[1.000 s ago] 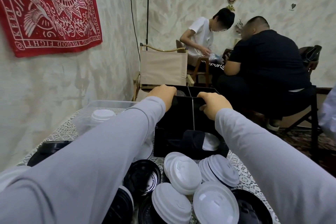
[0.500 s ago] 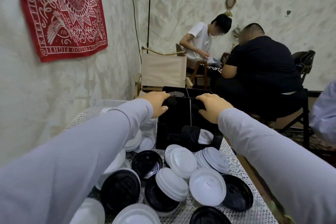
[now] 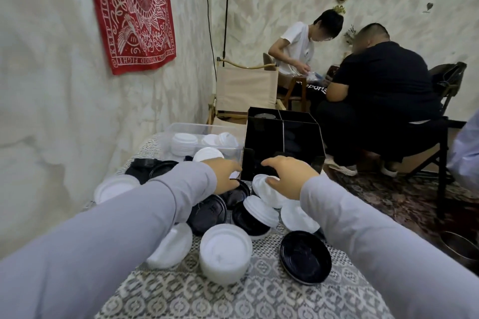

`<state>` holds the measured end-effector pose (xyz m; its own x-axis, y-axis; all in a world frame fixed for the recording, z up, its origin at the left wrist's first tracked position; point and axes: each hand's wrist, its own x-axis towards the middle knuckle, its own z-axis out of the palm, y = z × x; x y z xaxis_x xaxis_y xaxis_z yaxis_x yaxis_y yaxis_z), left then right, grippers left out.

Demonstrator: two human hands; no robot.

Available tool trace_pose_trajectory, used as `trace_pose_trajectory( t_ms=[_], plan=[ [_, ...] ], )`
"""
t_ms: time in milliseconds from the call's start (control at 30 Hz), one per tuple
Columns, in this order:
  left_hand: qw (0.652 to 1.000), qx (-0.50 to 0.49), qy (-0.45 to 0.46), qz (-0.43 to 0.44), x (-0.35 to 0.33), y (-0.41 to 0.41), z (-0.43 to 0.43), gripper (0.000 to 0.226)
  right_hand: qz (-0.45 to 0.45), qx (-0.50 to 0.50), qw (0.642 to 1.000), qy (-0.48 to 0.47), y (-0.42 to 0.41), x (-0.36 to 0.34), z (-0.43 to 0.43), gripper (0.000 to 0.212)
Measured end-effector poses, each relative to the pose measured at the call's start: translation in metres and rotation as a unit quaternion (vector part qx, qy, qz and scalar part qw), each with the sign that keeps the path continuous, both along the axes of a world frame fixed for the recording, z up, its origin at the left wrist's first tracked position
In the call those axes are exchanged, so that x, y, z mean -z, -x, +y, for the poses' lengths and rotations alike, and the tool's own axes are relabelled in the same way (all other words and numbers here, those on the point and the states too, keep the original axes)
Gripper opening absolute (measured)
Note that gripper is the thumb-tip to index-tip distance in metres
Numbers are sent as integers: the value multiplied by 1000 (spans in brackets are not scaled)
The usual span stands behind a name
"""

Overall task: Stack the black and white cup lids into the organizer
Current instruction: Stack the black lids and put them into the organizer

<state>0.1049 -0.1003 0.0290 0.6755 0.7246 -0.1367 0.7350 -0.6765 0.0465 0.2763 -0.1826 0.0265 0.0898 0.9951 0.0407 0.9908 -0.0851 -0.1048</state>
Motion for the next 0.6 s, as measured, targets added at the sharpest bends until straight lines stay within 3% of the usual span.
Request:
trace_pose_trajectory(
  t_ms=[167,367,600],
  plan=[
    [999,28,-15,-36,7,23,-28,36,19,-28,999,-5,35,11,-22,48],
    [994,87,-65,28,11,63,-52,56,-40,-100,994,-30,62,8,-42,46],
    [987,86,-105,86,33,75,-53,71,-108,-112,988,25,66,30,-47,50]
  ],
)
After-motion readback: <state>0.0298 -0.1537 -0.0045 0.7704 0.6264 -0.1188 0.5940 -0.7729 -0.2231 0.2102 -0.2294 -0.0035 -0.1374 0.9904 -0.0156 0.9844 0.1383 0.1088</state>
